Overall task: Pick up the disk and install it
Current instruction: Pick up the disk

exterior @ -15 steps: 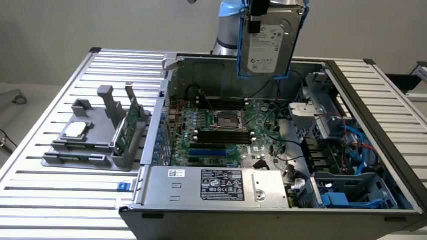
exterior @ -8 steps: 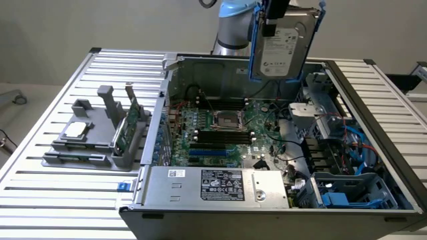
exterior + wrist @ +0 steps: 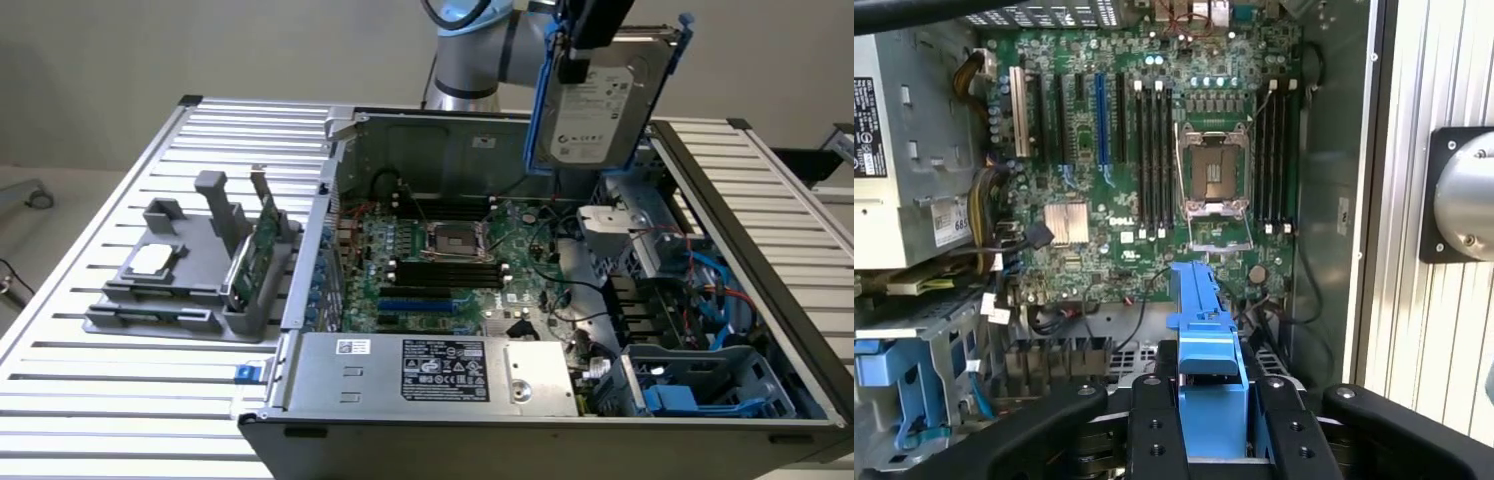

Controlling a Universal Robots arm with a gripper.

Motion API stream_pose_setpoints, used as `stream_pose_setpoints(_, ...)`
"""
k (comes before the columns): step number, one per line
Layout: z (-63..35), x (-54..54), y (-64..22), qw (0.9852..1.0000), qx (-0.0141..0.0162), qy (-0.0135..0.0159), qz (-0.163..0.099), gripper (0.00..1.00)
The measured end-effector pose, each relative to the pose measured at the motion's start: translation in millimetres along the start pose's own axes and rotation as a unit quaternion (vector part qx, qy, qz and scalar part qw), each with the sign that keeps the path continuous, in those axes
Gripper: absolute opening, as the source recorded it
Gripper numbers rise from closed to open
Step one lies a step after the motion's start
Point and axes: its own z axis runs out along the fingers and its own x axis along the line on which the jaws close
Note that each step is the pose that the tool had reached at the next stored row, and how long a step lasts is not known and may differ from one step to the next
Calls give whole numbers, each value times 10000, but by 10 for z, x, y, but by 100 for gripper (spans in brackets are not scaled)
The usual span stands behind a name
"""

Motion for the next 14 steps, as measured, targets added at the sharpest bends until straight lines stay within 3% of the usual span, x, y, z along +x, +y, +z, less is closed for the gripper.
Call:
stream_pose_setpoints(9, 20, 198, -314, 10000, -56, 6, 3, 33)
stream_pose_setpoints(14, 13, 335, -441, 10000, -61, 6, 2, 33)
